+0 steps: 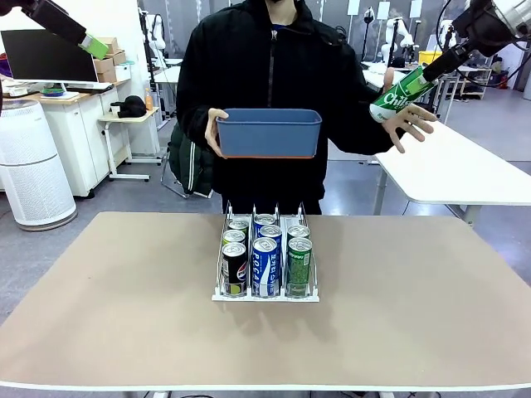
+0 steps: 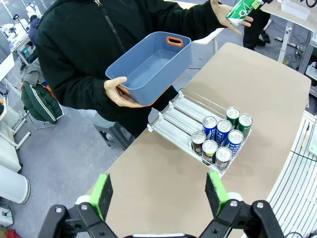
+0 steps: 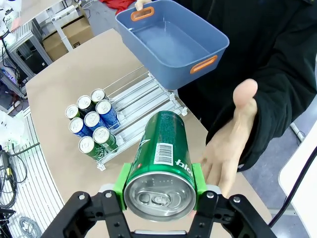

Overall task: Fill the beverage cans into the dispenser.
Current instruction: Place the picked Sprite in the line of the Automatic Can Dispenser with the same cans.

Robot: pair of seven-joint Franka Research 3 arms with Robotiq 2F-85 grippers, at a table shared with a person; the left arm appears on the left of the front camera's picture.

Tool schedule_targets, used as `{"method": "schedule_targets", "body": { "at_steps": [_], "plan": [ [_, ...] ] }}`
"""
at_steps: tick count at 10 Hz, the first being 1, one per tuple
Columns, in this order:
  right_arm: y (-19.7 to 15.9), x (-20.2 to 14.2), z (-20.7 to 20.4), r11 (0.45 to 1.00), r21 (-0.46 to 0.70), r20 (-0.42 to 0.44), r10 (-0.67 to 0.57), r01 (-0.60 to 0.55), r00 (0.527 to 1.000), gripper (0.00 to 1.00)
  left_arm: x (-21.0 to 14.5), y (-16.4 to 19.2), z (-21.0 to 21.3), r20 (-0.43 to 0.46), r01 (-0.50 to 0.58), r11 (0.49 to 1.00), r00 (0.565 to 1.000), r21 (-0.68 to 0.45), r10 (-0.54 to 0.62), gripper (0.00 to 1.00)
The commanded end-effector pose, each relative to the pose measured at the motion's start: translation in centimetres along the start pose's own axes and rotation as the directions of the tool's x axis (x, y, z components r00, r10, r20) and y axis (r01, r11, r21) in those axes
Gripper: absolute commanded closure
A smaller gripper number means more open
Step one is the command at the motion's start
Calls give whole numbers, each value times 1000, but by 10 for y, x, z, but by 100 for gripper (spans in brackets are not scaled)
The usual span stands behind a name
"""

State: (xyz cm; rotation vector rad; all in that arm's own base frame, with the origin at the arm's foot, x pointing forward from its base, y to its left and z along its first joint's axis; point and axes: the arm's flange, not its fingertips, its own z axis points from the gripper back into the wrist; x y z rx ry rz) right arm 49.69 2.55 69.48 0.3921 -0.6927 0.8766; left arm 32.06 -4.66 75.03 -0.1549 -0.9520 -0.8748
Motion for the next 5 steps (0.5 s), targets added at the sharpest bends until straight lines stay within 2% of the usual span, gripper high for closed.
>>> {"method": "schedule_targets", "body": {
  "at_steps": [1,3,5],
  "plan": [
    [0,0,0,1000,0,0,0,0,1000,42,-1,1,-2,-5,-6,1000,1000,3,6,0],
    [22,-11,20,994,21,-88,113,-111,990,42,-1,1,-2,-5,-6,1000,1000,3,6,0],
    [52,-30,37,968,43,-140,250,-246,958,42,-1,1,-2,-5,-6,1000,1000,3,6,0]
  ]
}}
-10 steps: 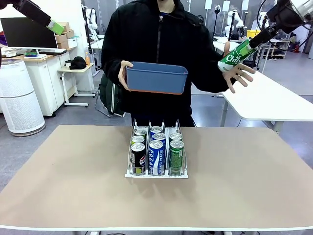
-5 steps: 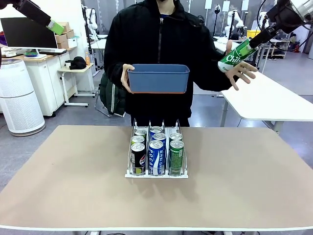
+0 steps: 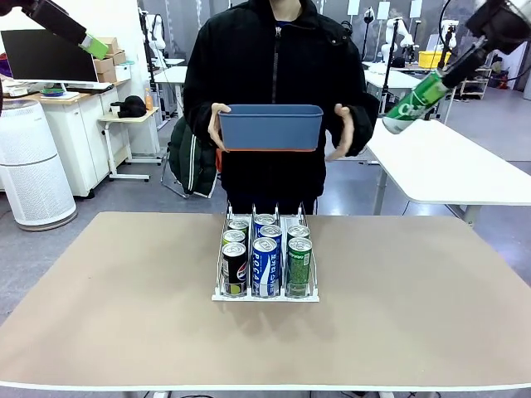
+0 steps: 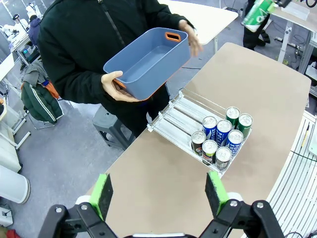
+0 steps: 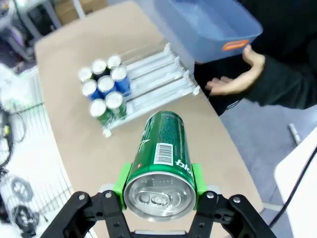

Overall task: Fill the beverage cans into the dispenser.
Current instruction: Place the picked Sprite in the line of the Automatic Can Dispenser with the same cans.

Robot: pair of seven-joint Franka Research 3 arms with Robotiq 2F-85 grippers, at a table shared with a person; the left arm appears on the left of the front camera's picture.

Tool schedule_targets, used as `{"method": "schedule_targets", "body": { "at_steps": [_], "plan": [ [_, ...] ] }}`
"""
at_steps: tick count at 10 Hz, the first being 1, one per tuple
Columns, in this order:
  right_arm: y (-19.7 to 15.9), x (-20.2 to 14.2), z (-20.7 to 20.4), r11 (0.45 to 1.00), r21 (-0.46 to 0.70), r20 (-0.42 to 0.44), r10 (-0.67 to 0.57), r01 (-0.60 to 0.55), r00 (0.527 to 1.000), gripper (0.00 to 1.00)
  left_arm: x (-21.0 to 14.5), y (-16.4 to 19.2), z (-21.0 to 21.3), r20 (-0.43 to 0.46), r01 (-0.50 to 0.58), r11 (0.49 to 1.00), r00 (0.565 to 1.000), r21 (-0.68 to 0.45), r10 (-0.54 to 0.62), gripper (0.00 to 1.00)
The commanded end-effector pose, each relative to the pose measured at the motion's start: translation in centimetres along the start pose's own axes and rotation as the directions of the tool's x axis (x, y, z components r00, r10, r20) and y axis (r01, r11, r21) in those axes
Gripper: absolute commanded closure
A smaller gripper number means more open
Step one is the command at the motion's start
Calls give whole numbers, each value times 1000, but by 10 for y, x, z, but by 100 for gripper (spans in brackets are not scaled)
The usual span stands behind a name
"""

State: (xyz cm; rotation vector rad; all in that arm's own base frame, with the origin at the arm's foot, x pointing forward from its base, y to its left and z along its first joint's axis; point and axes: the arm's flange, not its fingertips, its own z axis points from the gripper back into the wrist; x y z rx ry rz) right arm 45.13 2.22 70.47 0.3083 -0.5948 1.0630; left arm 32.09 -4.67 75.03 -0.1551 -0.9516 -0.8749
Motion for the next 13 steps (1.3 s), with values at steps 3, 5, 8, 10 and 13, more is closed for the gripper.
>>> {"method": "schedule_targets", "body": {
  "at_steps": [3,5,8,10,13],
  "plan": [
    [56,-35,-1,977,15,-138,211,-211,968,42,-1,1,-1,-5,-6,1000,1000,3,6,0],
    [82,-54,-18,955,49,-229,296,-293,927,42,-1,1,-1,-5,-6,1000,1000,3,6,0],
    [105,-65,-71,931,216,-258,344,-293,903,42,-1,1,-1,-5,-6,1000,1000,3,6,0],
    [116,-66,-109,920,264,-284,361,-290,888,42,-1,1,-1,-5,-6,1000,1000,3,6,0],
    [122,-67,-137,899,330,-298,388,-287,872,42,-1,1,-1,-5,-6,1000,1000,3,6,0]
  ]
}}
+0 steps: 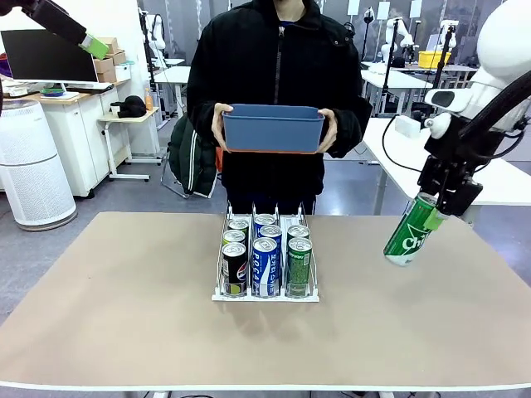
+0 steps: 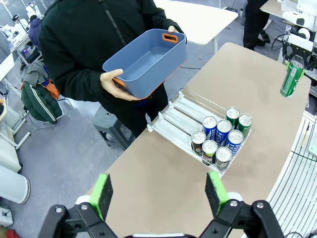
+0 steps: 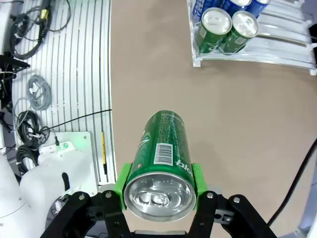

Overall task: Fill the beverage cans into the dispenser.
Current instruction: Place the picked Sprite in the line of the Automatic Can Dispenser with the same cans.

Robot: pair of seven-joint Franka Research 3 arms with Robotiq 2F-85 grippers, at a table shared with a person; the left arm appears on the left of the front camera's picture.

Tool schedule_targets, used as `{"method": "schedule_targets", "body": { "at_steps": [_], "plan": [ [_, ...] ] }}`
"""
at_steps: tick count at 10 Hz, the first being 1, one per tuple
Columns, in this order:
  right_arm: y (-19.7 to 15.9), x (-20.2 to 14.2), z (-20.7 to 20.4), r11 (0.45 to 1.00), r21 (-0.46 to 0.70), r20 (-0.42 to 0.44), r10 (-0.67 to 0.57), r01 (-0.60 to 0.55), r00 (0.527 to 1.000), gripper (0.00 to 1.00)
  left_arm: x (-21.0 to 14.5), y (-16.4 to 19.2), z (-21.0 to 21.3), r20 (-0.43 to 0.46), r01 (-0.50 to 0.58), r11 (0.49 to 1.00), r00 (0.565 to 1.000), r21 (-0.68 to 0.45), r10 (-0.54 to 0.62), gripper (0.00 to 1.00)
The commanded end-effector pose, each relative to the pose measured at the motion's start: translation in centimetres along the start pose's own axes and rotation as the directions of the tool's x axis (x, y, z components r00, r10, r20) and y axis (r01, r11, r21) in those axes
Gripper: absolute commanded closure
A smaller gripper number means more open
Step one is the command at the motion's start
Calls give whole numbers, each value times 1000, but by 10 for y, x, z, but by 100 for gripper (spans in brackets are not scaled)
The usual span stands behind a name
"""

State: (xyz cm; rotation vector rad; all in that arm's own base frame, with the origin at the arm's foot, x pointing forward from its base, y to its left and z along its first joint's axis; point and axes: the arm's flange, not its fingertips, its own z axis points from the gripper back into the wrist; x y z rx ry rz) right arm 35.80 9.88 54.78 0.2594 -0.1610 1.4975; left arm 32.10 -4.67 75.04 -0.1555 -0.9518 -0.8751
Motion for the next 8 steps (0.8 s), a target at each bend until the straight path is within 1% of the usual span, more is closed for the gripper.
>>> {"method": "schedule_targets", "body": {
  "at_steps": [1,2,6,7,8],
  "plan": [
    [-6,4,2,1000,-9,14,-14,14,1000,42,-1,1,-1,-5,-6,1000,1000,3,6,0],
    [0,0,0,1000,0,0,0,0,1000,42,-1,1,-1,-5,-6,1000,1000,3,6,0],
    [-3,1,-4,1000,10,-3,-2,2,1000,42,-1,1,-1,-5,-6,1000,1000,3,6,0],
    [3,17,-14,999,9,-56,-53,54,997,42,-1,1,-1,-5,-6,1000,1000,3,6,0],
    [4,31,-30,995,-26,-53,-100,99,994,42,-1,1,-1,-5,-6,1000,1000,3,6,0]
  ]
}}
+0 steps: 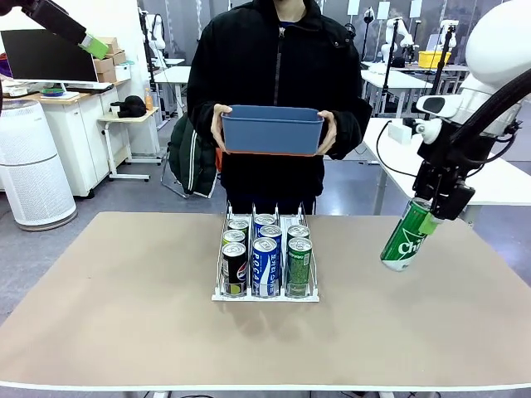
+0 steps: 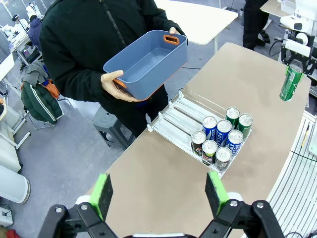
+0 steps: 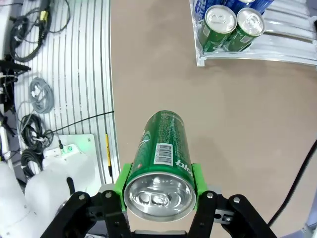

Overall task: Fill the beverage cans into the dispenser.
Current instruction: Place the picked Sprite in the line of the Automatic Can Dispenser with the same cans.

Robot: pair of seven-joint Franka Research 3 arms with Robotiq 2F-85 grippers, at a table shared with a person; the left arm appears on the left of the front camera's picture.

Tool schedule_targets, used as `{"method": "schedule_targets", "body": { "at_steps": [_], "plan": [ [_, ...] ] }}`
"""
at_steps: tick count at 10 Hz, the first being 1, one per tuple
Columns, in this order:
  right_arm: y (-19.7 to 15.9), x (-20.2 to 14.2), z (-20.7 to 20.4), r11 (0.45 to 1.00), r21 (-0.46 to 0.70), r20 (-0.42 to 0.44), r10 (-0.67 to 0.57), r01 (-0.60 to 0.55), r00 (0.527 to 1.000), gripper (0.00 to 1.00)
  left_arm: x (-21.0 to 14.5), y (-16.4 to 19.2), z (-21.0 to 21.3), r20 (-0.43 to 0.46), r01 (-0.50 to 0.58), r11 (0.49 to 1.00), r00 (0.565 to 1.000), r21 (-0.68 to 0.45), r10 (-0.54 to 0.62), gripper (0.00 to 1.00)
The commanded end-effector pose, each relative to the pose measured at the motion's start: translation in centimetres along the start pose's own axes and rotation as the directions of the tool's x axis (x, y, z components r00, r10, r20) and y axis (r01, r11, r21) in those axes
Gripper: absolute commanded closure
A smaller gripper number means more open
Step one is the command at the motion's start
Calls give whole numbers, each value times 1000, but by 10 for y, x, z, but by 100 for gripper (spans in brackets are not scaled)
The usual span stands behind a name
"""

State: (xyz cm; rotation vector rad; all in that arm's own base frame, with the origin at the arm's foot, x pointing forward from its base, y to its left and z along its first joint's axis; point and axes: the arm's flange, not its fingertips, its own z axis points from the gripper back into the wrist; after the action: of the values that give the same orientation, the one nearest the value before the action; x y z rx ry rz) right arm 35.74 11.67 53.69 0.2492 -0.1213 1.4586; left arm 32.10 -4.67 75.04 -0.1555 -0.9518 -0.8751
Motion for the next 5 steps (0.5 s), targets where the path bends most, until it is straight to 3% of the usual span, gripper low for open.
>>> {"method": "schedule_targets", "body": {
  "at_steps": [1,5],
  "plan": [
    [11,28,-29,993,-81,-29,-93,90,995,42,-1,1,-1,-5,-6,1000,1000,3,6,0],
    [45,72,-64,984,-171,-76,-68,54,995,42,-1,1,-1,-5,-6,1000,1000,3,6,0]
  ]
}}
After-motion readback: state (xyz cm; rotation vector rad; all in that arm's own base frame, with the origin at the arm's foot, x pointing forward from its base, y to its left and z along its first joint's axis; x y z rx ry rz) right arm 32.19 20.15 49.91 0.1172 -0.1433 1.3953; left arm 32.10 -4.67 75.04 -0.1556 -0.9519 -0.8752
